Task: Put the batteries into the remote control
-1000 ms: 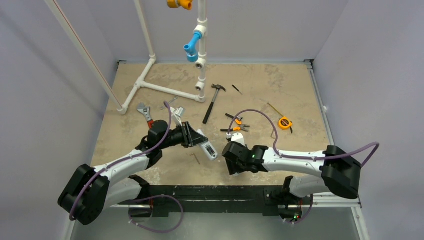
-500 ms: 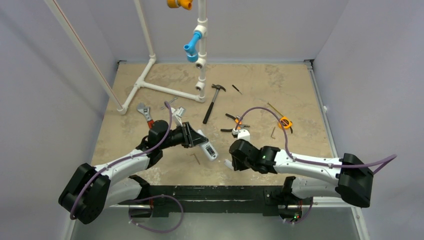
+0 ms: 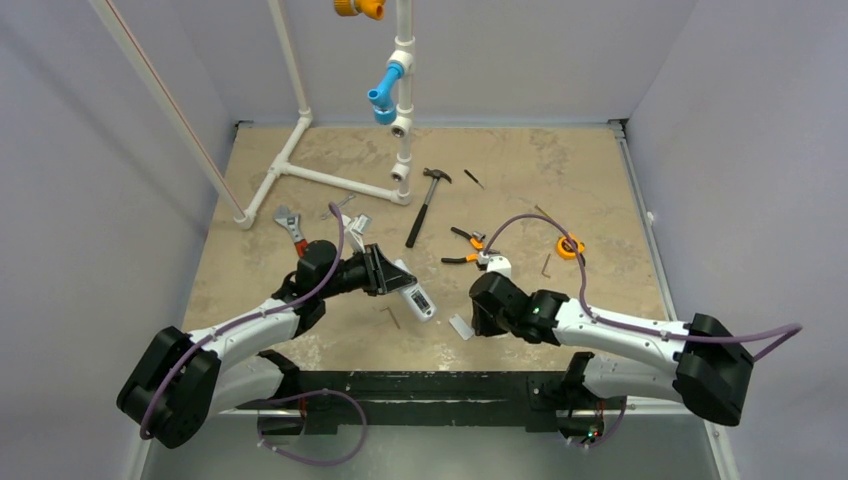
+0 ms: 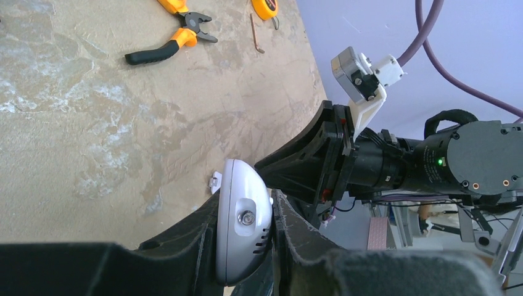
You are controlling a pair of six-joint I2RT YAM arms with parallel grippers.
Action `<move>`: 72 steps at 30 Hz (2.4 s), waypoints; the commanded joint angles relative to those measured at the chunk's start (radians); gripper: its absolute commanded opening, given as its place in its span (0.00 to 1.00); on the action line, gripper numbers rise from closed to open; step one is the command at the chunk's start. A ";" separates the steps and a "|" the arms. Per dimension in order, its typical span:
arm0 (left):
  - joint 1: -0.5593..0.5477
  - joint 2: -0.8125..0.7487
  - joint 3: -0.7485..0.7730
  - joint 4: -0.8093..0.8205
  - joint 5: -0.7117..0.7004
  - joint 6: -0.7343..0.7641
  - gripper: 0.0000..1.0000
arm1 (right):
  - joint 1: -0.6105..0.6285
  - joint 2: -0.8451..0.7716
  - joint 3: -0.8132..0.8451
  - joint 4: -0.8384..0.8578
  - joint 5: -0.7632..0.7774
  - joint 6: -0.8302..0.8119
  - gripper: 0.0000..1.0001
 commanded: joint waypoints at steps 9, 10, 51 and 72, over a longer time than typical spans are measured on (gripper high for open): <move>0.006 -0.020 0.029 0.042 0.017 0.009 0.00 | -0.032 0.009 0.048 0.004 -0.028 -0.085 0.37; 0.006 -0.022 0.030 0.042 0.017 0.007 0.00 | -0.034 0.015 0.052 -0.003 -0.012 -0.071 0.32; 0.097 -0.131 0.032 -0.087 -0.014 0.033 0.00 | 0.022 0.255 0.033 0.246 -0.200 -0.112 0.00; 0.117 -0.418 0.099 -0.543 -0.335 0.195 0.00 | 0.024 0.405 0.093 0.485 -0.192 -0.077 0.00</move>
